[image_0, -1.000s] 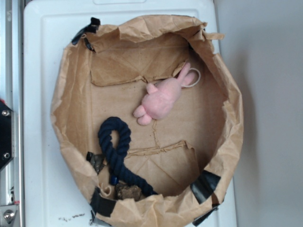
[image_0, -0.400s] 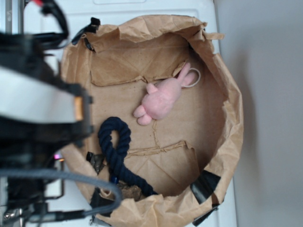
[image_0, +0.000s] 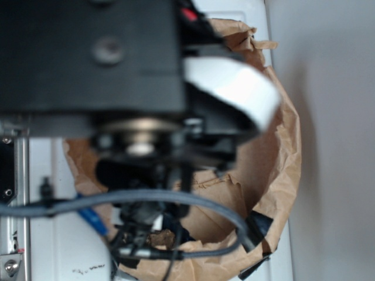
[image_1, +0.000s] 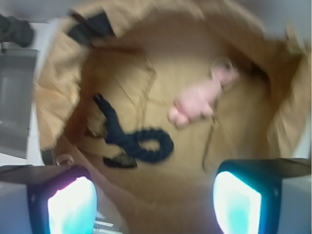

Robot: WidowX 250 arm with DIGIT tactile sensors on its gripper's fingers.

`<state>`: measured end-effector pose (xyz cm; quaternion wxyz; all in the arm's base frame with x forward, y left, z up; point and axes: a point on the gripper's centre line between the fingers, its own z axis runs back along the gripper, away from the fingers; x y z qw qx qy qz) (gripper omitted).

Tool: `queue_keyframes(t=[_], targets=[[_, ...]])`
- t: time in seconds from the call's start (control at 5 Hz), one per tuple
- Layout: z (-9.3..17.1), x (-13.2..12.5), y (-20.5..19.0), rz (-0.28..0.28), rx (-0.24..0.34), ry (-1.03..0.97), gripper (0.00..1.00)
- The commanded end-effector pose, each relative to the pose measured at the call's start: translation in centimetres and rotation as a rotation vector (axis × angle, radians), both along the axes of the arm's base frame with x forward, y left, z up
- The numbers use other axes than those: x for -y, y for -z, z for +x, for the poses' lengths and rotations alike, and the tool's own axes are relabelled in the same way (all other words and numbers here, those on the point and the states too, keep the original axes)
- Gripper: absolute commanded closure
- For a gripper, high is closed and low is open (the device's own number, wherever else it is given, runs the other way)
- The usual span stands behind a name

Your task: Grab the pink bunny.

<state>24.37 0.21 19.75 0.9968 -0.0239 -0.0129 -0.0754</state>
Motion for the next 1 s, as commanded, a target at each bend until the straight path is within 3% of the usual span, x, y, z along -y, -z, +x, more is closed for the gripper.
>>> queue_keyframes(t=[0.0,0.2,0.4,0.6,0.8], targets=[[0.5,-0.3,-1.3,0.001,0.047,-0.013,0.00],[0.5,-0.3,-1.3,0.001,0.047,-0.013,0.00],[1.5,-1.4,2.9,-0.009,0.071,-0.109,0.00],[3.0,-2.7,6.0,-0.043,0.059,-0.237,0.00],[3.4,-3.9,7.9,-0.076,0.092,-0.402,0.00]])
